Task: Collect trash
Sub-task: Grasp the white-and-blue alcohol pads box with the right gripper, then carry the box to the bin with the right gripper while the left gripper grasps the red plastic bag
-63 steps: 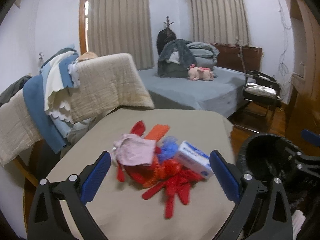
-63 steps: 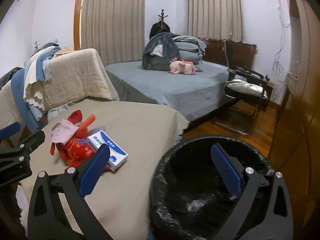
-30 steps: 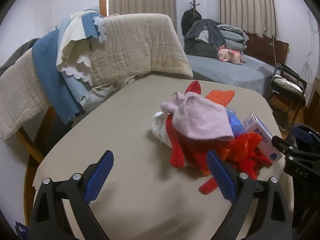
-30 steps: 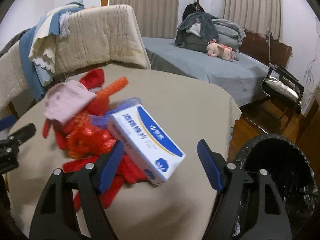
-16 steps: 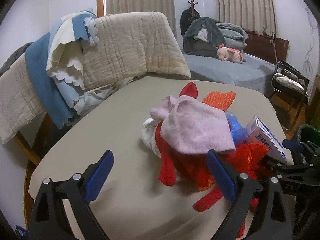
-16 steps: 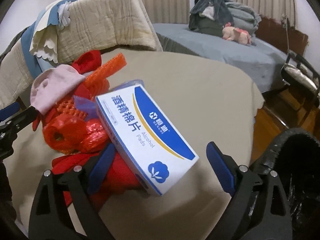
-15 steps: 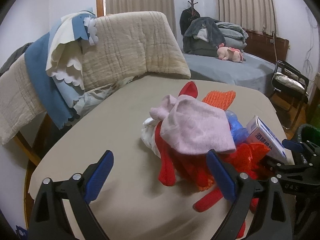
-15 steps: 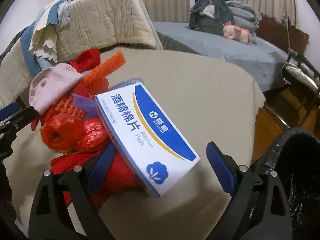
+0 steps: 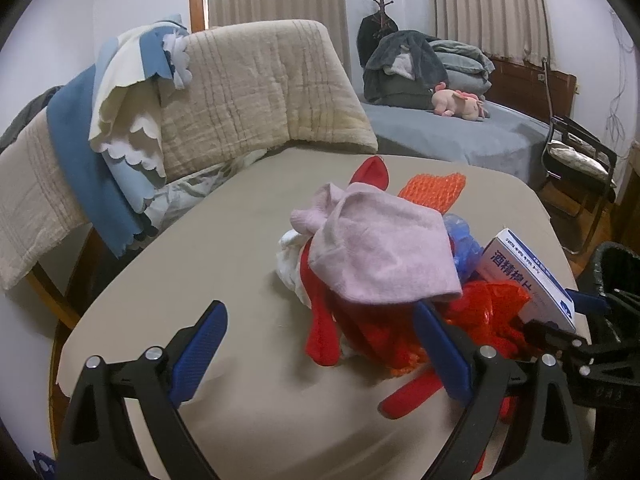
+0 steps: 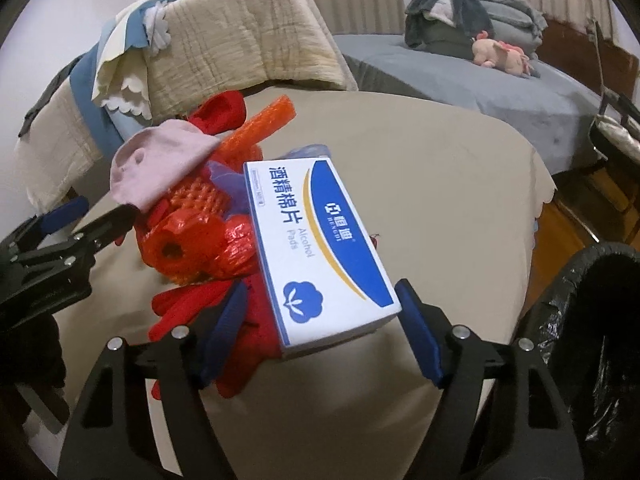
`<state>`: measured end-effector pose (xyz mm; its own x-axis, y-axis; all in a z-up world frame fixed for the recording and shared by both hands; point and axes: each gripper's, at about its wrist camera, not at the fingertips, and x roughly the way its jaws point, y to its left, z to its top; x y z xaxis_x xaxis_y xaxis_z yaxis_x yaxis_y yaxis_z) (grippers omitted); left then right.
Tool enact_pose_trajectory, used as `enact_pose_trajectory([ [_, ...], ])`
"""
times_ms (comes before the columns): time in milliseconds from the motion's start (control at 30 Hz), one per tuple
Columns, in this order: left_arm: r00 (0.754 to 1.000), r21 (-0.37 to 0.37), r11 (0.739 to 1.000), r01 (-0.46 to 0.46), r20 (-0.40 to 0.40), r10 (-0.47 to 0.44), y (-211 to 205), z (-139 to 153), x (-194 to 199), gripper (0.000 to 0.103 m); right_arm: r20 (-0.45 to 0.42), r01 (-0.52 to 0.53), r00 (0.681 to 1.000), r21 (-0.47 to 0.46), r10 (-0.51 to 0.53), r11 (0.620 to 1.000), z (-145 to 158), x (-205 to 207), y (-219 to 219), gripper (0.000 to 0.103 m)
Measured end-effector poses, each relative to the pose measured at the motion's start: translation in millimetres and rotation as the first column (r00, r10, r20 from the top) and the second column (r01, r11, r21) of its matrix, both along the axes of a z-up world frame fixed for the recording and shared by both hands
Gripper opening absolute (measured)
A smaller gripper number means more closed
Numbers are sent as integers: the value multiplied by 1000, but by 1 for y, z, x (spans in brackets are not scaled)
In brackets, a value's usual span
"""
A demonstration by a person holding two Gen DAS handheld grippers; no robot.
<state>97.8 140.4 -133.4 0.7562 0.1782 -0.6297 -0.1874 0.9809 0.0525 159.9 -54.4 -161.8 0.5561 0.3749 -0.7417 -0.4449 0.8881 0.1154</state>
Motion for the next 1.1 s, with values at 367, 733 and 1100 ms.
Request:
enact_pose_trajectory([
  [367,1000,0,1000,4,6,-4,-2,2,-2,92,-55,21,998,47,-18,999,-10,27,-1,67],
  [733,999,0,999,33,31,-33,-17,10,-8,92,11,129,991,74,-130,989,20,0,-26,60],
  [1100,981,-23,983,184,59,-183,-63,16,-7,69,85,200,975,71,-206,977,46,-24,-54,59],
])
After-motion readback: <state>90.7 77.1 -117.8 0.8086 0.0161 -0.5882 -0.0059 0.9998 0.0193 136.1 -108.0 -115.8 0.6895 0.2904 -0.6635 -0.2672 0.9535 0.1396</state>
